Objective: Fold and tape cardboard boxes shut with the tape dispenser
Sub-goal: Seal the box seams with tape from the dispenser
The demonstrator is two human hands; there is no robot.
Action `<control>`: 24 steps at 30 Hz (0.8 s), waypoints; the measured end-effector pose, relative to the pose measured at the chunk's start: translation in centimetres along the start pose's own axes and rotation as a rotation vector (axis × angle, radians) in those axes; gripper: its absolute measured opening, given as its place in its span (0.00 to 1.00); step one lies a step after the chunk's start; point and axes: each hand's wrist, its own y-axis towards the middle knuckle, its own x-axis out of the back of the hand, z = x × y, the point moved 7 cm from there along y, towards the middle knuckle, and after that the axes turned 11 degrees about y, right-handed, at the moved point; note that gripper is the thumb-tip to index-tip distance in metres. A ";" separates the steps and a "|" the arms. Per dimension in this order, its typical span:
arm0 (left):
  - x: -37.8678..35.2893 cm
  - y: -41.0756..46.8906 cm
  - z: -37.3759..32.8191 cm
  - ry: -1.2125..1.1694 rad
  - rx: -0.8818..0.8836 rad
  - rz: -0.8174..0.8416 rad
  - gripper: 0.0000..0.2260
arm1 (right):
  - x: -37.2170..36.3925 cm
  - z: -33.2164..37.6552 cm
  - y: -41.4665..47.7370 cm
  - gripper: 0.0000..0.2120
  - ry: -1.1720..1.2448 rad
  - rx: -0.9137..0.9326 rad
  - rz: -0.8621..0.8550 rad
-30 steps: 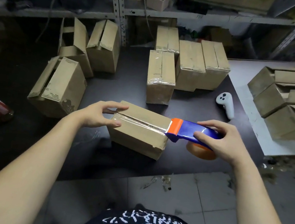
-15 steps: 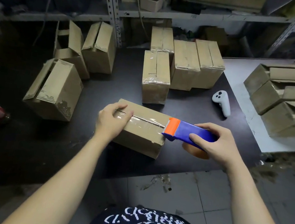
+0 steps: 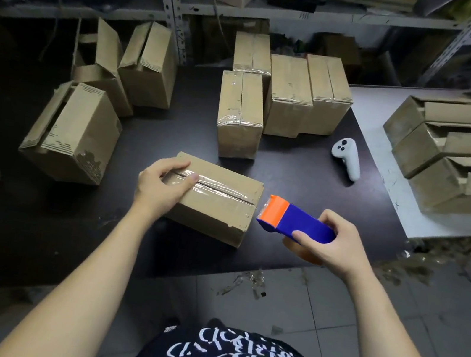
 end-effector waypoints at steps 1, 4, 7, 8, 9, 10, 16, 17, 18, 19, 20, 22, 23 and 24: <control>0.0 0.1 0.1 0.006 0.002 0.005 0.12 | -0.2 -0.7 0.0 0.24 0.010 -0.001 0.015; -0.1 0.0 -0.2 0.034 0.006 0.019 0.13 | -0.8 -1.7 0.2 0.22 0.056 0.013 0.025; -0.1 0.3 -0.3 -0.005 0.028 0.041 0.15 | -1.0 -1.6 -0.1 0.20 0.072 0.009 0.019; -0.1 0.4 -0.4 -0.008 0.028 0.054 0.15 | -0.9 -1.8 -0.2 0.21 0.061 0.016 0.024; -0.2 0.7 -0.4 -0.003 0.021 0.061 0.15 | -0.7 -2.2 -0.3 0.22 0.055 0.026 0.030; -0.2 0.9 -0.4 0.005 0.014 0.065 0.15 | -0.4 -2.7 -0.5 0.24 0.048 0.030 0.026; -0.6 1.7 -0.4 -0.005 0.017 0.083 0.14 | -1.7 -3.2 -0.3 0.24 -0.127 0.090 0.058; -0.5 1.7 -0.3 -0.004 0.018 0.087 0.14 | -2.1 -3.1 -0.1 0.24 -0.141 0.089 0.058; -0.5 1.7 -0.3 -0.006 0.024 0.088 0.14 | -2.4 -3.2 0.0 0.24 -0.159 0.079 0.054; -0.5 1.7 -0.1 -0.009 0.035 0.087 0.13 | -2.7 -3.4 0.3 0.24 -0.177 0.067 0.054; -0.5 1.6 -0.1 -0.013 0.041 0.087 0.13 | -2.9 -3.6 0.5 0.24 -0.190 0.054 0.060; -0.6 1.5 0.0 -0.012 0.048 0.081 0.12 | -3.4 -3.7 0.9 0.24 -0.188 0.030 0.091; -0.6 1.6 -0.1 -0.006 0.054 0.074 0.12 | -3.5 -3.9 1.1 0.26 -0.177 0.015 0.108; -0.6 1.7 -0.2 0.001 0.061 0.068 0.12 | -3.7 -4.1 1.2 0.27 -0.163 -0.003 0.124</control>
